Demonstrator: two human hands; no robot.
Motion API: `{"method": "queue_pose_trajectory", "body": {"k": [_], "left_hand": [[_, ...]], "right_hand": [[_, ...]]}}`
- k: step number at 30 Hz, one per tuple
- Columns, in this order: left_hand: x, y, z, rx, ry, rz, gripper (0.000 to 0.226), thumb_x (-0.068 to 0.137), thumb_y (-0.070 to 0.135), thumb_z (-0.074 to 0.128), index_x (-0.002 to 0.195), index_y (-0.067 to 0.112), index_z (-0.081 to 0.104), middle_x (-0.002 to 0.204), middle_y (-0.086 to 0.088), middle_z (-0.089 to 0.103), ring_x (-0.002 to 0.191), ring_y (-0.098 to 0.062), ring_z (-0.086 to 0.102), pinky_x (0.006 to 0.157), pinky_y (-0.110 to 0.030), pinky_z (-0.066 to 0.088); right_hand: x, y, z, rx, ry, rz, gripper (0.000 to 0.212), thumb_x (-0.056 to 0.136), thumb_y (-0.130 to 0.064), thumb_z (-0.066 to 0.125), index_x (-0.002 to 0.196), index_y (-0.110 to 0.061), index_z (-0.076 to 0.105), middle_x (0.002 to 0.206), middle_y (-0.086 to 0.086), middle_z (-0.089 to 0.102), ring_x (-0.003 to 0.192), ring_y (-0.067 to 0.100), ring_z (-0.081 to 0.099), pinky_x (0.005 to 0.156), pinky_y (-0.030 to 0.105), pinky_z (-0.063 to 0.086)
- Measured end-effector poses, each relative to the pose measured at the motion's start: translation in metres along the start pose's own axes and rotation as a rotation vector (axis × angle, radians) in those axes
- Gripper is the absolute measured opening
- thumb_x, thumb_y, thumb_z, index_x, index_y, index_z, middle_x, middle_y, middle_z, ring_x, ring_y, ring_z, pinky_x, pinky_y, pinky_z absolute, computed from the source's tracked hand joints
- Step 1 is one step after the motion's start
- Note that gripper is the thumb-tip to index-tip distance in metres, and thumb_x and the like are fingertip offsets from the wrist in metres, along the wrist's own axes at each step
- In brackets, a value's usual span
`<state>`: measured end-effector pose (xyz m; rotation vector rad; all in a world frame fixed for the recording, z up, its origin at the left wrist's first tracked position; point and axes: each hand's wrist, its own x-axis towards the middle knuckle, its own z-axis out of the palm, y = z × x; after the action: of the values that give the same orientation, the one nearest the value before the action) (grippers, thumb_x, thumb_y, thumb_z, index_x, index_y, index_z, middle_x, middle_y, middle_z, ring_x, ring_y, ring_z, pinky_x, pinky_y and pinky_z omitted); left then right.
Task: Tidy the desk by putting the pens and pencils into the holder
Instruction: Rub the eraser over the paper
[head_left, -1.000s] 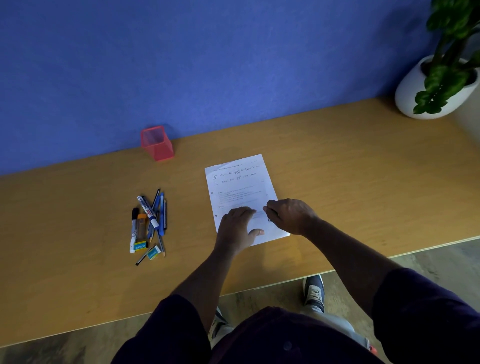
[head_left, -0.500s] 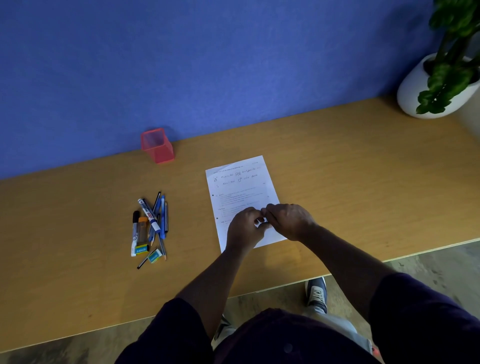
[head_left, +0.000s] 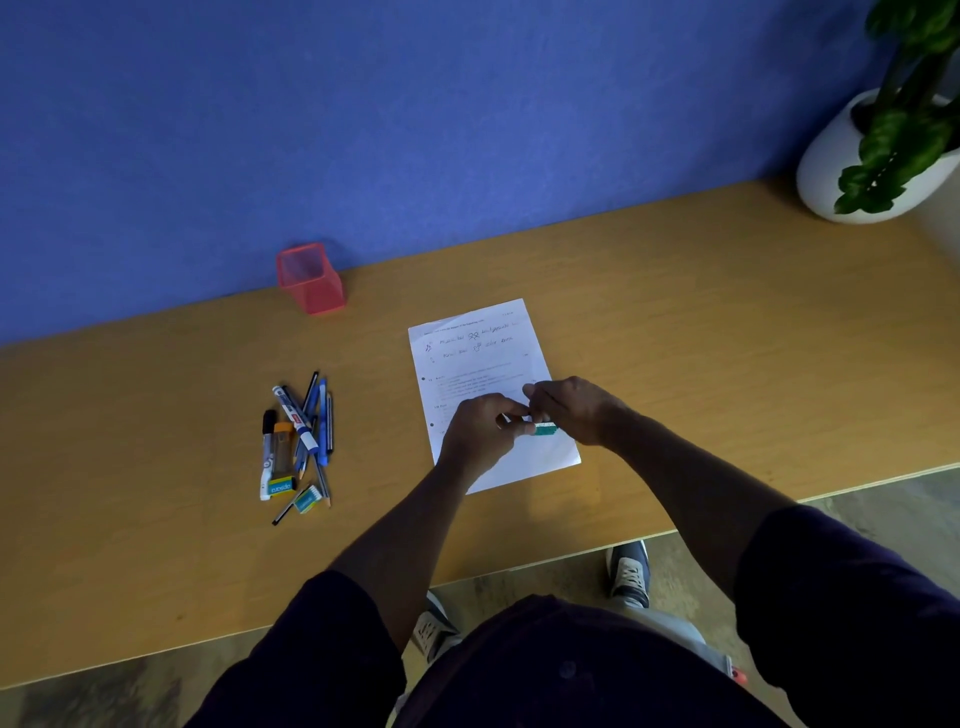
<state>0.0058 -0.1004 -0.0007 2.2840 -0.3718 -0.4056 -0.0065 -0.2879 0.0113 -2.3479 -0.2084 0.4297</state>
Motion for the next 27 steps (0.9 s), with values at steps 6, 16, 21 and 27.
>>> {"method": "queue_pose_trajectory", "body": {"k": [6, 16, 21, 27], "left_hand": [[0.0, -0.002, -0.001, 0.018, -0.019, -0.022, 0.023, 0.081, 0.033, 0.083, 0.1, 0.02, 0.08, 0.101, 0.005, 0.078, 0.085, -0.011, 0.069, 0.079, -0.025, 0.056], [-0.006, -0.004, 0.009, 0.017, 0.003, -0.026, 0.021, 0.08, 0.038, 0.083, 0.093, 0.021, 0.079, 0.088, 0.01, 0.077, 0.076, -0.008, 0.068, 0.076, -0.022, 0.054], [-0.003, -0.005, 0.012, 0.055, 0.002, -0.003, 0.017, 0.083, 0.032, 0.081, 0.093, 0.019, 0.076, 0.089, 0.008, 0.076, 0.076, -0.009, 0.068, 0.076, -0.023, 0.056], [0.0, -0.004, 0.01, 0.11, -0.026, 0.059, 0.015, 0.082, 0.028, 0.08, 0.092, 0.02, 0.073, 0.087, 0.009, 0.074, 0.073, -0.007, 0.065, 0.07, -0.018, 0.053]], "right_hand": [[0.004, 0.009, 0.005, -0.286, 0.026, -0.133, 0.027, 0.106, -0.031, 0.04, 0.104, -0.016, 0.062, 0.083, -0.002, 0.067, 0.055, 0.003, 0.051, 0.052, 0.01, 0.033], [0.002, 0.014, 0.014, -0.558, 0.068, -0.214, 0.033, 0.106, -0.039, 0.03, 0.097, -0.021, 0.056, 0.074, -0.004, 0.063, 0.051, 0.008, 0.049, 0.048, 0.023, 0.039], [-0.003, 0.01, 0.019, -0.584, 0.188, -0.202, 0.04, 0.104, -0.046, 0.031, 0.09, -0.018, 0.056, 0.067, -0.002, 0.062, 0.048, 0.014, 0.05, 0.047, 0.023, 0.035], [-0.008, 0.008, 0.02, -0.614, 0.197, -0.196, 0.044, 0.103, -0.048, 0.027, 0.095, -0.018, 0.057, 0.071, 0.0, 0.064, 0.053, 0.017, 0.057, 0.05, 0.024, 0.038]]}}
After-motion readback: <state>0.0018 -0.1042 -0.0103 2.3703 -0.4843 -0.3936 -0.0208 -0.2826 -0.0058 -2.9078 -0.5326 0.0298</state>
